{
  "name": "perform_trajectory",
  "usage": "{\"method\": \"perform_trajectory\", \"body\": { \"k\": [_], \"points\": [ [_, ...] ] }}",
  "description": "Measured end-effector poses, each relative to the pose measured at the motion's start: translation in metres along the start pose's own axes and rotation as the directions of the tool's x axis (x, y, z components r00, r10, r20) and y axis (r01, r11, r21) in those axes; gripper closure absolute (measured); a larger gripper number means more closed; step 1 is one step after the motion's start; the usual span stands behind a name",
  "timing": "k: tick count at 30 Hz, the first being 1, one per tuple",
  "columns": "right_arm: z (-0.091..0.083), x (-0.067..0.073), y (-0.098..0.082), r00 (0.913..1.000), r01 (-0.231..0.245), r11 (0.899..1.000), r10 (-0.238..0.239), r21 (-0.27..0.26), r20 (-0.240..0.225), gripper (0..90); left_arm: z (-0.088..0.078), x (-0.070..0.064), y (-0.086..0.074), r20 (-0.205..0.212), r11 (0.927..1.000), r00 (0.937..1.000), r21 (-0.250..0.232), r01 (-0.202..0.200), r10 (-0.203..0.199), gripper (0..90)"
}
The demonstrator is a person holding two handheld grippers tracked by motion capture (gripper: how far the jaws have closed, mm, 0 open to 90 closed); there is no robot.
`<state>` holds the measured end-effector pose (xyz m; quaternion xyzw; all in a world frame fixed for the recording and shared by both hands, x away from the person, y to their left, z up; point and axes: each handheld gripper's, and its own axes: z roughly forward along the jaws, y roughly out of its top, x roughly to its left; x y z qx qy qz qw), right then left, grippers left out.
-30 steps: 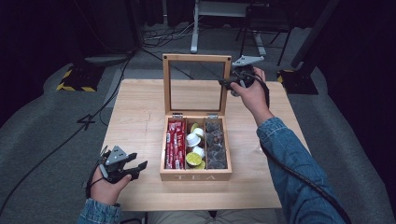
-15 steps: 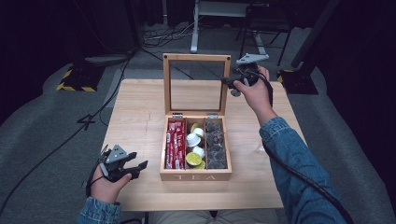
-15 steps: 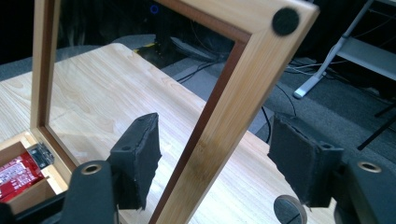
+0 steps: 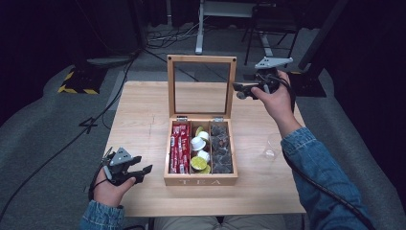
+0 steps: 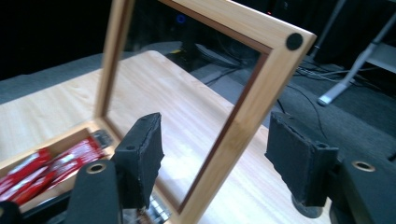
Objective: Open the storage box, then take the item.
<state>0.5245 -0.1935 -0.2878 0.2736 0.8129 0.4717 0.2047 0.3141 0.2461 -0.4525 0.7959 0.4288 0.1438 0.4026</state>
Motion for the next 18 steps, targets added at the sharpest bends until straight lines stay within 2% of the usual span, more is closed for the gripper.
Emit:
{"method": "perform_trajectory", "body": {
  "k": [2, 3, 4, 8, 12, 13, 15, 16, 18],
  "points": [
    [-0.008, 0.006, -0.002, 0.9998, 0.01, 1.0, -0.01, -0.002, -0.017, 37.1, 0.0, -0.001, 0.001, 0.002, 0.9999, 1.0, 0.003, -0.01, 0.01, 42.1],
    [-0.012, 0.01, -0.004, 0.9994, 0.02, 1.0, -0.02, -0.002, -0.029, 37.6, 0.001, -0.002, 0.002, 0.003, 1.0, 1.0, 0.001, -0.002, 0.002, 42.1],
    [-0.015, 0.013, -0.005, 0.9989, 0.027, 1.0, -0.027, -0.006, -0.038, 37.6, 0.001, -0.001, 0.002, 0.004, 0.9999, 0.9999, 0.002, -0.015, 0.015, 42.1],
    [-0.026, 0.028, -0.016, 0.9953, 0.032, 0.999, -0.034, -0.017, -0.09, 37.6, 0.001, -0.003, 0.002, 0.007, 0.9998, 0.9998, 0.009, -0.017, 0.016, 42.4],
    [-0.031, 0.042, -0.028, 0.9901, 0.041, 0.999, -0.043, -0.018, -0.134, 37.5, 0.001, -0.003, 0.001, 0.005, 0.9999, 0.9999, 0.006, -0.009, 0.009, 42.0],
    [-0.032, 0.044, -0.031, 0.9887, 0.042, 0.999, -0.044, -0.017, -0.143, 37.5, 0.001, -0.003, 0.0, 0.002, 0.9998, 0.9998, 0.008, -0.018, 0.018, 41.9],
    [-0.032, 0.05, -0.038, 0.9864, 0.04, 0.999, -0.041, -0.009, -0.159, 37.7, 0.001, -0.003, -0.001, 0.002, 1.0, 1.0, 0.007, -0.005, 0.005, 41.6],
    [-0.032, 0.052, -0.041, 0.9852, 0.038, 0.999, -0.039, -0.005, -0.167, 37.8, 0.001, -0.002, -0.001, 0.0, 0.9997, 0.9998, 0.013, -0.02, 0.02, 41.4],
    [-0.031, 0.056, -0.047, 0.9833, 0.033, 0.999, -0.032, 0.005, -0.179, 38.2, 0.002, -0.003, -0.002, 0.002, 0.9998, 0.9999, 0.015, -0.01, 0.01, 40.6]
  ]
}}
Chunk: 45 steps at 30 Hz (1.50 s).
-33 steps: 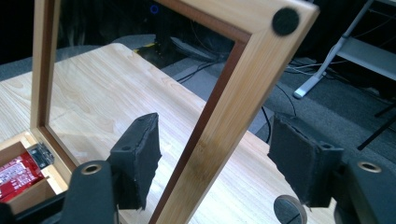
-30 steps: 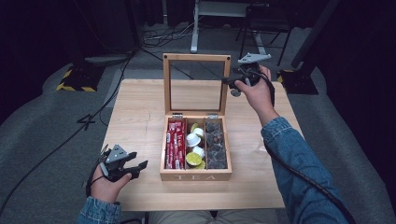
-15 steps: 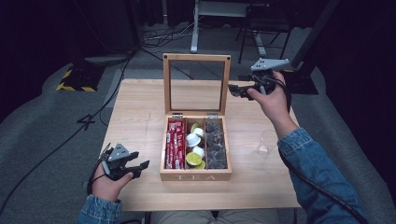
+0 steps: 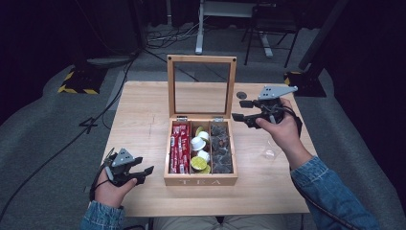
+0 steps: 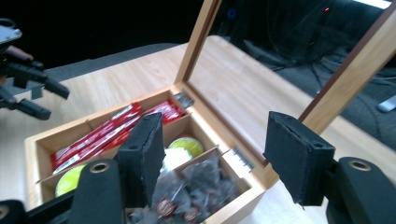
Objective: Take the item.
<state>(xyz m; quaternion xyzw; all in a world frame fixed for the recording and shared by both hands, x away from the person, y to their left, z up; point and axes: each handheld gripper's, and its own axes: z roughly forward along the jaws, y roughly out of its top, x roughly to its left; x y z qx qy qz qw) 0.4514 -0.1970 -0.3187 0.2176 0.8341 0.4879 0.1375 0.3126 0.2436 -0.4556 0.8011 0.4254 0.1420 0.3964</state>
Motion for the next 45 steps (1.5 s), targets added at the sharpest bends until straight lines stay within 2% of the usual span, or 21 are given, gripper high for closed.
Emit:
{"method": "perform_trajectory", "body": {
  "k": [3, 6, 12, 19, 24, 31, 39, 45],
  "points": [
    [0.004, 0.005, -0.008, 0.9999, -0.007, 1.0, 0.007, 0.02, -0.008, 39.3, 0.002, 0.002, -0.002, -0.005, 0.9999, 1.0, 0.015, -0.006, 0.006, 39.3],
    [0.01, 0.007, -0.018, 0.9996, -0.019, 0.999, 0.02, 0.044, -0.018, 40.7, 0.005, 0.002, -0.006, -0.004, 0.9995, 0.9999, 0.028, 0.013, -0.013, 38.8],
    [0.028, 0.01, -0.037, 0.9981, -0.041, 0.994, 0.045, 0.097, -0.043, 43.4, 0.011, 0.004, -0.011, 0.0, 0.9983, 0.9999, 0.056, 0.013, -0.013, 38.1],
    [0.05, 0.016, -0.054, 0.9962, -0.034, 0.986, 0.046, 0.16, -0.074, 45.9, 0.02, 0.006, -0.018, 0.007, 0.9957, 0.9998, 0.09, 0.019, -0.02, 37.8],
    [0.066, 0.017, -0.06, 0.9971, -0.018, 0.981, 0.032, 0.195, -0.069, 51.6, 0.025, 0.007, -0.021, 0.011, 0.9939, 0.9996, 0.108, 0.023, -0.024, 37.9],
    [0.086, 0.02, -0.067, 0.996, -0.004, 0.973, 0.024, 0.231, -0.086, 47.7, 0.03, 0.008, -0.025, 0.015, 0.9916, 0.9997, 0.128, 0.017, -0.019, 38.0],
    [0.102, 0.022, -0.073, 0.9959, 0.023, 0.953, 0.004, 0.301, -0.091, 40.2, 0.032, 0.008, -0.026, 0.011, 0.9941, 0.9998, 0.107, 0.014, -0.015, 37.2],
    [0.11, 0.026, -0.077, 0.9945, 0.047, 0.944, -0.014, 0.325, -0.104, 45.1, 0.032, 0.008, -0.027, 0.014, 0.9947, 0.9999, 0.102, 0.007, -0.009, 37.1]
  ]
}}
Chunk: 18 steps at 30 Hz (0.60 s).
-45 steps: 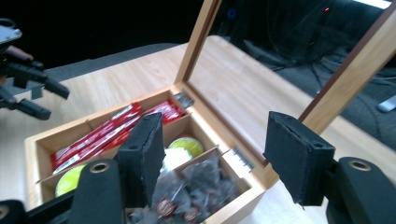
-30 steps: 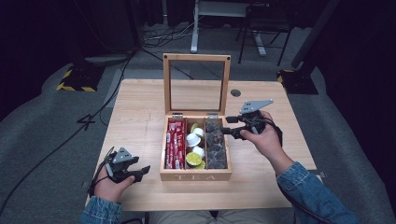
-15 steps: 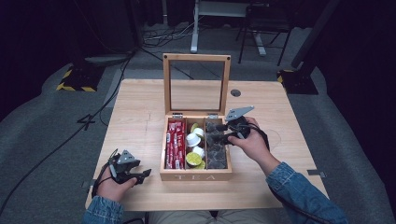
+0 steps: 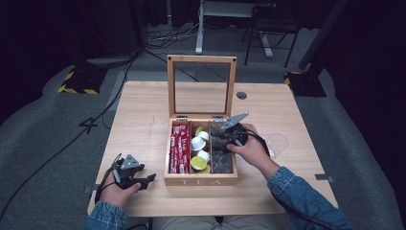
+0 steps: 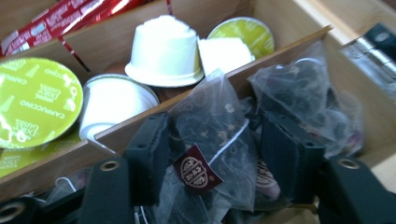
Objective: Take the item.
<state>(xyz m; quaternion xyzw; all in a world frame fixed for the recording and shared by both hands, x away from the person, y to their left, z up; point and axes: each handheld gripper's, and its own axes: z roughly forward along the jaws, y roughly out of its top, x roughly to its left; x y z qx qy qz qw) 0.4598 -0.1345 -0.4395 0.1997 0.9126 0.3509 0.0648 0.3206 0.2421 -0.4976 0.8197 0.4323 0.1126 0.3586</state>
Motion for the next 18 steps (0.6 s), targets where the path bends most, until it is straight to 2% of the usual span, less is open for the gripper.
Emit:
{"method": "perform_trajectory", "body": {
  "k": [4, 8, 13, 18],
  "points": [
    [0.002, 0.001, -0.001, 0.9999, 0.012, 1.0, -0.012, 0.017, -0.001, 55.8, 0.0, 0.0, 0.0, 0.0, 1.0, 1.0, -0.002, 0.0, 0.0, 37.0],
    [-0.001, 0.002, -0.001, 0.9998, 0.018, 1.0, -0.018, 0.009, -0.001, 64.0, 0.0, 0.0, 0.0, 0.0, 1.0, 1.0, -0.004, 0.0, 0.0, 37.1],
    [-0.005, 0.002, -0.001, 0.9998, 0.018, 1.0, -0.018, -0.015, -0.001, 67.8, 0.0, 0.0, -0.001, 0.0, 1.0, 1.0, -0.006, -0.001, 0.001, 37.1],
    [-0.013, 0.0, -0.001, 0.9999, -0.002, 0.998, 0.001, -0.063, -0.013, 69.5, 0.0, 0.001, -0.001, 0.002, 1.0, 1.0, -0.009, 0.001, -0.001, 37.1]
  ]
}}
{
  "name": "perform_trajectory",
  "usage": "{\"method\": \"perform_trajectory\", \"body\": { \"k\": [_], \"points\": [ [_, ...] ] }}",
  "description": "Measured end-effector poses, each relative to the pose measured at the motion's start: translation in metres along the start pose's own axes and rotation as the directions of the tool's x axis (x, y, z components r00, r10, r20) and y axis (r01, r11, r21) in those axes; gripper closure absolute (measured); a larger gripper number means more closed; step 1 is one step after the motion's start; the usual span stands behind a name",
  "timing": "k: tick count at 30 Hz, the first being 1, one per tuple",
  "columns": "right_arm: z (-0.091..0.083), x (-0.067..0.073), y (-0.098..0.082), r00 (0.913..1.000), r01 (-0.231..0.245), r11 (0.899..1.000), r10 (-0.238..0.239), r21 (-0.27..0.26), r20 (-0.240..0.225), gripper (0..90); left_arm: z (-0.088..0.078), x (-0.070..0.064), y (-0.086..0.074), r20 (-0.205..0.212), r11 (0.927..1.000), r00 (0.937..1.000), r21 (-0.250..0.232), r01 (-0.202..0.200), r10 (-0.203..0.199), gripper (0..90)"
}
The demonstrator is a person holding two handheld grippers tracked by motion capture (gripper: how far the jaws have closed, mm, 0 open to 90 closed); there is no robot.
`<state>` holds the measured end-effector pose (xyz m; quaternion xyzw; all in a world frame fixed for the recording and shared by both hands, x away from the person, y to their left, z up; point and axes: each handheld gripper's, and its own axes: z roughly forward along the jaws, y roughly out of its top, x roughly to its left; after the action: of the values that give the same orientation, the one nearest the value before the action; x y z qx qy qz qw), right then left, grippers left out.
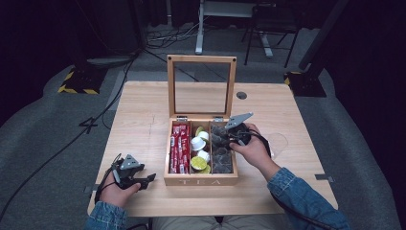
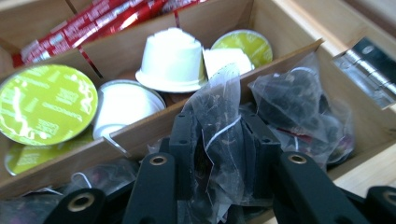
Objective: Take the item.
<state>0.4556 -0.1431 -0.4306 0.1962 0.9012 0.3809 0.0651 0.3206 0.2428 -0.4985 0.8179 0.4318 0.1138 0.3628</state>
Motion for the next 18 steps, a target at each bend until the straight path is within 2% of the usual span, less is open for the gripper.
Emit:
{"method": "perform_trajectory", "body": {
  "k": [10, 18],
  "points": [
    [-0.013, -0.002, 0.001, 0.9994, -0.035, 0.996, 0.035, -0.077, -0.004, 71.2, 0.0, 0.001, -0.001, 0.002, 0.9999, 1.0, -0.014, 0.008, -0.008, 37.0],
    [-0.026, -0.001, 0.002, 0.999, -0.044, 0.989, 0.043, -0.138, -0.013, 73.4, 0.001, 0.006, -0.005, -0.003, 0.9991, 0.9999, -0.04, -0.01, 0.01, 36.9]
  ]
}}
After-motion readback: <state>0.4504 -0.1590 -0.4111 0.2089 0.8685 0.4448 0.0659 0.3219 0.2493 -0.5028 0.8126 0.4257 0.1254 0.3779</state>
